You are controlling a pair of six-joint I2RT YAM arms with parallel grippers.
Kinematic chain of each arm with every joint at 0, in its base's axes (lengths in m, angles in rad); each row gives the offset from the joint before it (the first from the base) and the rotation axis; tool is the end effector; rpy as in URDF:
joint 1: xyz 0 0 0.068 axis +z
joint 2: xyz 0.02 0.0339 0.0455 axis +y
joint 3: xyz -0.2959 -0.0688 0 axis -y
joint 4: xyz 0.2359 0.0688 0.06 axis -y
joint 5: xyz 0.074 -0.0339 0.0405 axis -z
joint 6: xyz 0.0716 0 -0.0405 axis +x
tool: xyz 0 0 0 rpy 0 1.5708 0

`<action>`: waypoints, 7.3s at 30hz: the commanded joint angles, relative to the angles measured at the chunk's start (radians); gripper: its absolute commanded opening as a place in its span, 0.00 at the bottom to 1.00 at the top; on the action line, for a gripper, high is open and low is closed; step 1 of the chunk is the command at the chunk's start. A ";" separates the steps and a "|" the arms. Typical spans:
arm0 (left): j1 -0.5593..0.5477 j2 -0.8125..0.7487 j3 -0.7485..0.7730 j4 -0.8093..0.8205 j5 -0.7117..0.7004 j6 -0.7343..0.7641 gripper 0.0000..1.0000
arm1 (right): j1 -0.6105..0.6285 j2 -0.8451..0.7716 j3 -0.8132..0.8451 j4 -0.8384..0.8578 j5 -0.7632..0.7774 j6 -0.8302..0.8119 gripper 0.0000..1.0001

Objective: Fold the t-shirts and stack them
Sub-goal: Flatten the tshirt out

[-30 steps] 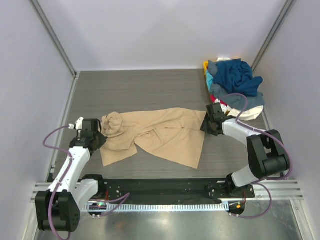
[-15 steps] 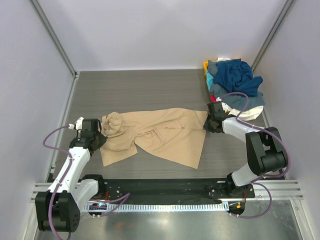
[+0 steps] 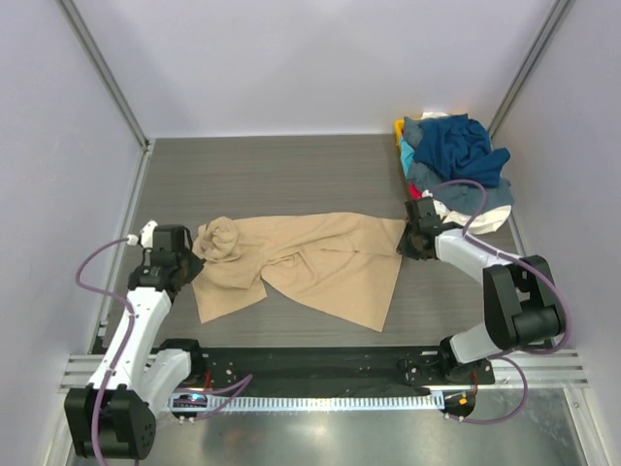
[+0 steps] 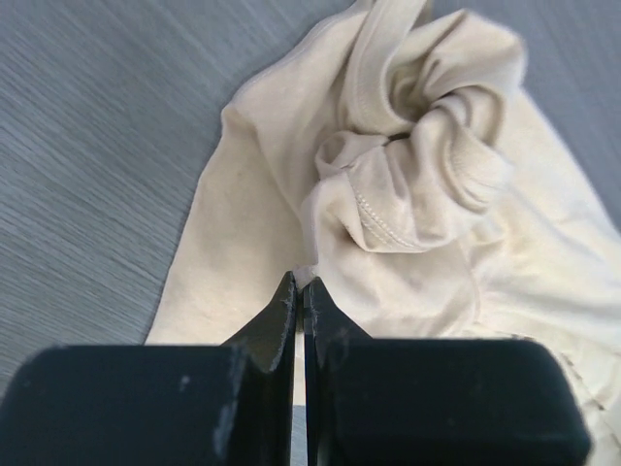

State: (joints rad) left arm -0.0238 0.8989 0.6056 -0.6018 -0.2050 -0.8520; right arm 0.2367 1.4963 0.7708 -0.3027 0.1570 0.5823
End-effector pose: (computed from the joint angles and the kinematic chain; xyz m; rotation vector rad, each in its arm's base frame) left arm 0.1694 0.0105 0.2219 -1.0639 2.2013 -0.1364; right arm 0.2836 0.0569 0.1730 0.4995 2.5334 0.0996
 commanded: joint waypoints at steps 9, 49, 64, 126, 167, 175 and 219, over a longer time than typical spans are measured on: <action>0.004 -0.101 0.168 -0.122 0.003 0.030 0.00 | -0.005 -0.177 0.113 -0.162 -0.010 -0.032 0.01; 0.004 -0.156 0.763 -0.199 -0.139 0.235 0.01 | -0.005 -0.631 0.430 -0.188 -0.117 -0.136 0.01; 0.004 -0.253 1.195 -0.116 -0.045 0.496 0.00 | -0.005 -1.001 0.657 -0.248 -0.215 -0.150 0.01; -0.004 1.334 1.250 -0.064 0.188 0.153 0.59 | 0.056 0.289 0.298 0.091 -0.246 -0.101 0.72; 0.058 1.324 1.516 -0.036 0.247 0.096 1.00 | 0.056 0.308 0.323 0.027 -0.244 -0.127 0.63; 0.033 1.451 1.529 -0.029 0.309 0.105 0.87 | 0.055 0.328 0.326 0.016 -0.221 -0.122 0.63; -0.312 0.411 0.516 -0.218 -0.114 0.119 1.00 | 0.090 0.007 0.194 -0.082 0.010 -0.049 0.68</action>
State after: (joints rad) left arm -0.2329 1.3258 1.2346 -0.6292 -0.2157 -0.7280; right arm 0.3191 1.5574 0.9855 -0.3813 0.0818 0.5007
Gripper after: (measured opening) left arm 0.996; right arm 0.678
